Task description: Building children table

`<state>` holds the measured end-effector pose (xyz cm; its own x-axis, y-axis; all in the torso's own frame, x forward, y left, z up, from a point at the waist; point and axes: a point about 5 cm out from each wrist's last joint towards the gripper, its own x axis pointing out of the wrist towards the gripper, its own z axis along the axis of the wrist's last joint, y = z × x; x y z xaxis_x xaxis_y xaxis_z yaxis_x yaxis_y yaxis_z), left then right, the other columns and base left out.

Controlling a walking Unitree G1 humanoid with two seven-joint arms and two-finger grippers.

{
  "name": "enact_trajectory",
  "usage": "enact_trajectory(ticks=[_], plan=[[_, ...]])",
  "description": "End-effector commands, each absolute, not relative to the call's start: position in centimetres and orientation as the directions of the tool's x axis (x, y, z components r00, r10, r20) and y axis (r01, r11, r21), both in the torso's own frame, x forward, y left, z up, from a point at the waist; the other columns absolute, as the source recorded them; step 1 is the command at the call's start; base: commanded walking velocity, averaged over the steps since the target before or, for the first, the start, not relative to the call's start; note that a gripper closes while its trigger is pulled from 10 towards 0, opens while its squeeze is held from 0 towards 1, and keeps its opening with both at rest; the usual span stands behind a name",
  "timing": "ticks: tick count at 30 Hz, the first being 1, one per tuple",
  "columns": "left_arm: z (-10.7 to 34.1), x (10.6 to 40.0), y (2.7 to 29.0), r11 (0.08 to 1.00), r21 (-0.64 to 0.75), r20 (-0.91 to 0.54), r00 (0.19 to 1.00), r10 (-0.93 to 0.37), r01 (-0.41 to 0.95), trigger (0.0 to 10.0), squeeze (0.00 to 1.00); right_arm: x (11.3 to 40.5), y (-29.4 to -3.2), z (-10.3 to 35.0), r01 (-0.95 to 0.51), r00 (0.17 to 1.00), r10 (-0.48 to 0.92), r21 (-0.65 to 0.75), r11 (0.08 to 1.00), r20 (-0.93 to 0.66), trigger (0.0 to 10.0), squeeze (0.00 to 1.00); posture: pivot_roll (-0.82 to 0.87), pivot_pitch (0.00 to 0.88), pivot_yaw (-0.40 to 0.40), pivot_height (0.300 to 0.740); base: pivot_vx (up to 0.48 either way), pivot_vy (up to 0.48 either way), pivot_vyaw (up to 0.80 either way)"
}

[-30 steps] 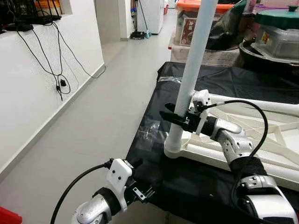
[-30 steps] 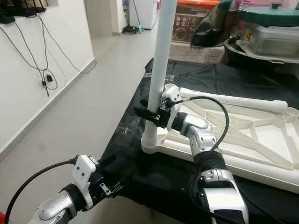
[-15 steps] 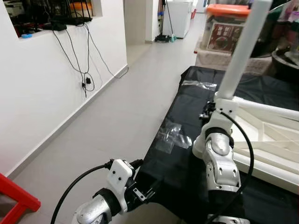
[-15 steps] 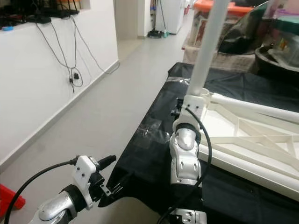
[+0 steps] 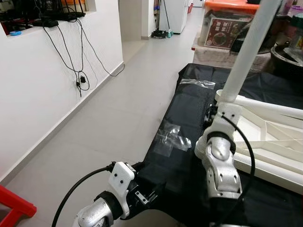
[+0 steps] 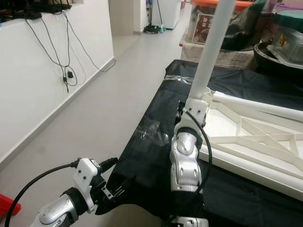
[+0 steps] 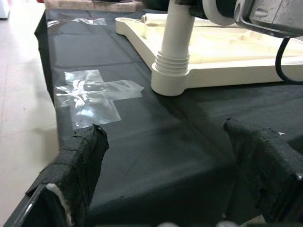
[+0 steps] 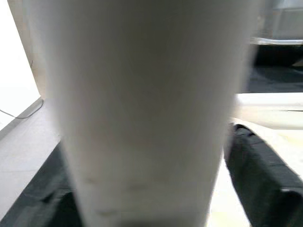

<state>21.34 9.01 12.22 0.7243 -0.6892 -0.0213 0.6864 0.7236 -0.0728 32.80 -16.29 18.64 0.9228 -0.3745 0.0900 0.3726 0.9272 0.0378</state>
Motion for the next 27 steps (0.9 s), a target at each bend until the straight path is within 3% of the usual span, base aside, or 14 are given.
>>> enact_trajectory(ticks=[1, 2, 3, 5, 7, 9, 10, 12, 15, 19, 21, 27], plan=[[11.8, 21.2, 9.1, 0.727, -0.065, -0.038, 0.727, -0.686, 0.683, 10.0, 0.0, 32.6, -16.5, 18.0, 0.377, 0.923, -0.38, 0.055, 0.924, 0.061, 10.0, 1.0, 0.05, 0.038, -0.025, 0.74, 0.0, 0.0, 0.0], [11.8, 21.2, 9.1, 0.727, -0.065, -0.038, 0.727, -0.686, 0.683, 10.0, 0.0, 32.6, -16.5, 18.0, 0.377, 0.923, -0.38, 0.055, 0.924, 0.061, 10.0, 1.0, 0.05, 0.038, -0.025, 0.74, 0.0, 0.0, 0.0], [11.8, 21.2, 9.1, 0.727, -0.065, -0.038, 0.726, -0.686, 0.684, 10.0, 0.0, 32.9, -16.8, 18.2, 0.324, 0.94, -0.331, 0.088, 0.942, 0.08, 10.0, 0.0, 0.05, 0.036, -0.022, 0.74, 0.0, 0.0, 0.0], [11.9, 21.2, 9.1, 0.719, -0.065, -0.036, 0.719, -0.694, 0.692, 10.0, 0.0, 33.5, -16.7, 18.9, 0.087, 0.985, -0.11, 0.166, 0.982, 0.13, 10.0, 0.0, 0.05, 0.035, -0.019, 0.74, 0.0, 0.0, 0.0], [11.9, 21.2, 9.1, 0.719, -0.065, -0.036, 0.719, -0.694, 0.692, 10.0, 0.0, 33.5, -16.7, 18.9, 0.087, 0.985, -0.11, 0.166, 0.982, 0.13, 10.0, 0.0, 0.05, 0.035, -0.019, 0.74, 0.0, 0.0, 0.0], [12.3, 21.5, 9.3, 0.72, -0.052, -0.024, 0.72, -0.693, 0.692, 10.0, 0.0, 33.7, -17.1, 19.2, -0.107, 0.982, 0.079, 0.164, 0.981, 0.169, 10.0, 0.0, 0.05, 0.038, -0.015, 0.74, 0.0, 0.0, 0.0], [12.3, 21.5, 9.3, 0.72, -0.052, -0.024, 0.72, -0.693, 0.692, 10.0, 0.0, 33.7, -17.1, 19.2, -0.107, 0.982, 0.079, 0.164, 0.981, 0.169, 10.0, 0.0, 0.05, 0.038, -0.015, 0.74, 0.0, 0.0, 0.0], [13.2, 22.7, 10.4, 0.737, 0.005, -0.004, 0.737, -0.675, 0.675, 10.0, 0.0, 33.9, -18.4, 19.3, -0.243, 0.961, 0.224, 0.107, 0.964, 0.165, 10.0, 0.0, 0.05, 0.041, -0.023, 0.74, 0.0, 0.0, 0.0], [13.2, 22.7, 10.4, 0.737, 0.005, -0.004, 0.737, -0.675, 0.675, 10.0, 0.0, 33.9, -18.4, 19.3, -0.243, 0.961, 0.224, 0.107, 0.964, 0.165, 10.0, 0.0, 0.05, 0.041, -0.023, 0.74, 0.0, 0.0, 0.0], [13.7, 23.8, 11.1, 0.759, 0.038, 0.013, 0.759, -0.651, 0.65, 10.0, 0.0, 34.2, -19.2, 19.5, -0.354, 0.929, 0.343, 0.068, 0.933, 0.139, 10.0, 0.0, 0.05, 0.044, -0.02, 0.74, 0.0, 0.0, 0.0], [13.5, 23.6, 10.3, 0.741, 0.023, 0.018, 0.74, -0.672, 0.672, 10.0, 0.0, 34.2, -18.8, 19.6, -0.495, 0.866, 0.488, 0.049, 0.868, 0.111, 10.0, 0.0, 0.05, 0.044, -0.014, 0.74, 0.0, 0.0, 0.0], [14.0, 23.5, 9.4, 0.727, 0.038, 0.044, 0.725, -0.687, 0.686, 10.0, 0.0, 34.0, -18.0, 19.2, -0.616, 0.787, 0.614, 0.041, 0.787, 0.056, 10.0, 0.0, 0.06, 0.043, -0.024, 0.74, 0.0, 0.0, 0.0]])
